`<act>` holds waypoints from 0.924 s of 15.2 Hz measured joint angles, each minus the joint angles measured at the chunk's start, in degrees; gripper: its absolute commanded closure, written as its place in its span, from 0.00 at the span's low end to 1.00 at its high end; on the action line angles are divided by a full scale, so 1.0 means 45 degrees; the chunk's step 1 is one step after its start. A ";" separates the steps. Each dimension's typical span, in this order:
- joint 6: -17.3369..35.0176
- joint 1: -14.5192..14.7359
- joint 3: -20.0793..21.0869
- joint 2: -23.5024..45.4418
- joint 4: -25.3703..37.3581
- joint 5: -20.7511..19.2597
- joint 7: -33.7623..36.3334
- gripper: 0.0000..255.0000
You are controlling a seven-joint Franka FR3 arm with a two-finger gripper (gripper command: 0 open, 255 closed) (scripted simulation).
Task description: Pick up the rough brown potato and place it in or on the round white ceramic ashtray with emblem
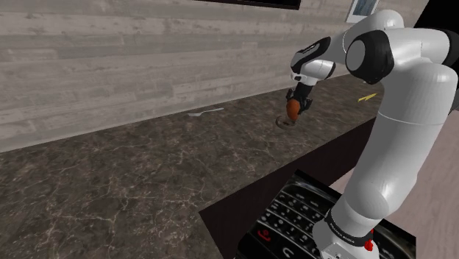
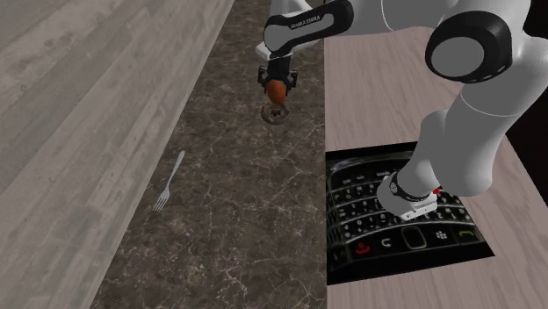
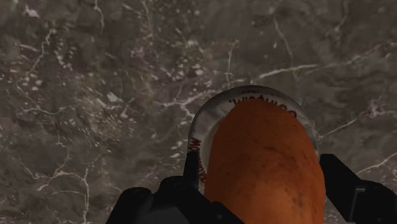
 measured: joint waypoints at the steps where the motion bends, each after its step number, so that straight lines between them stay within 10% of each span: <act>1: 0.0055 -0.0016 0.0003 0.0049 -0.0036 0.0032 -0.0034 1.00; 7: 0.0177 -0.0016 0.0018 0.0085 -0.0091 0.0092 -0.0079 1.00; 8: 0.0184 -0.0014 0.0015 0.0070 -0.0104 0.0085 -0.0082 0.00; 14: 0.0196 -0.0019 0.0032 0.0149 -0.0116 0.0111 -0.0093 0.00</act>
